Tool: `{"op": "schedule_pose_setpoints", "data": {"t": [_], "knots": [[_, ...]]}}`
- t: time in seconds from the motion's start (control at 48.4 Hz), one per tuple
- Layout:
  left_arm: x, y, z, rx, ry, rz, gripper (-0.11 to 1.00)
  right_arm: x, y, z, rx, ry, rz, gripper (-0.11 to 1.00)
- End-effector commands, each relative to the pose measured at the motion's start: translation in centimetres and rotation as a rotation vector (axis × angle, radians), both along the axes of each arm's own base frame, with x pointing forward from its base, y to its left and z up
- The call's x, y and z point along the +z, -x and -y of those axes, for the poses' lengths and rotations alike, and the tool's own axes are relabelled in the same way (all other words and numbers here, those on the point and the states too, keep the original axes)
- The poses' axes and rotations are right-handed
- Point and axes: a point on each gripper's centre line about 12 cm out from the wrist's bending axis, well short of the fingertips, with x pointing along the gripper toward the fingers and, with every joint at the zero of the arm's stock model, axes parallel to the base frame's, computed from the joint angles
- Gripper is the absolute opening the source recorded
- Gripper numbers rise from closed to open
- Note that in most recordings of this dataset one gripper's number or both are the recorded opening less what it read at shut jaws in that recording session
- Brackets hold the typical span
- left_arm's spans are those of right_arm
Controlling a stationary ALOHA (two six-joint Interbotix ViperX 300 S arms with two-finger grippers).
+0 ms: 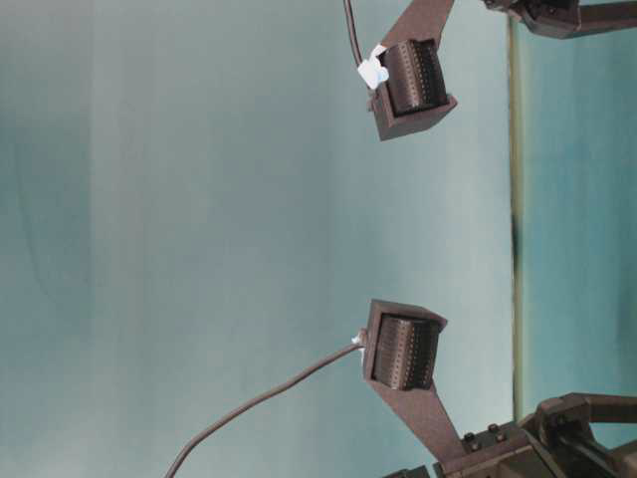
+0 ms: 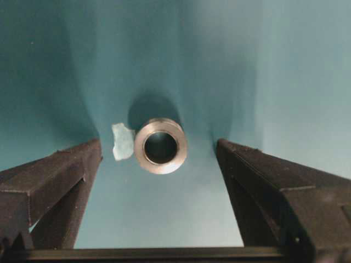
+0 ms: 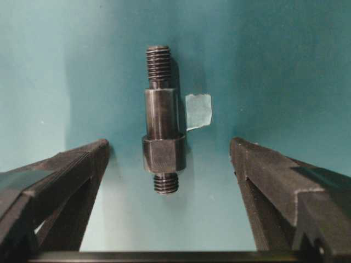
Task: Insert the washer onto the shaft with both hands.
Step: 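Close the left gripper on the washer and the right on the shaft's hex collar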
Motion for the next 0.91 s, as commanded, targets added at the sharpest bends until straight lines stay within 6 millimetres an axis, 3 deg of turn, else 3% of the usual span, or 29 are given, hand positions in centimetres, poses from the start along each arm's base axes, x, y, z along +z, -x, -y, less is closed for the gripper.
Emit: {"op": "schedule_pose_setpoints", "data": {"t": [0.0,0.888], "knots": [[0.62,-0.53,0.02,-0.002,0.000,0.031,0.93,0.37,-0.26,0.10,-0.003,0.000,0.015,0.95],[0.31,-0.45,0.03,0.001,0.003,0.041,0.93,0.35,-0.07,0.30,-0.011,0.000,0.006,0.95]]}}
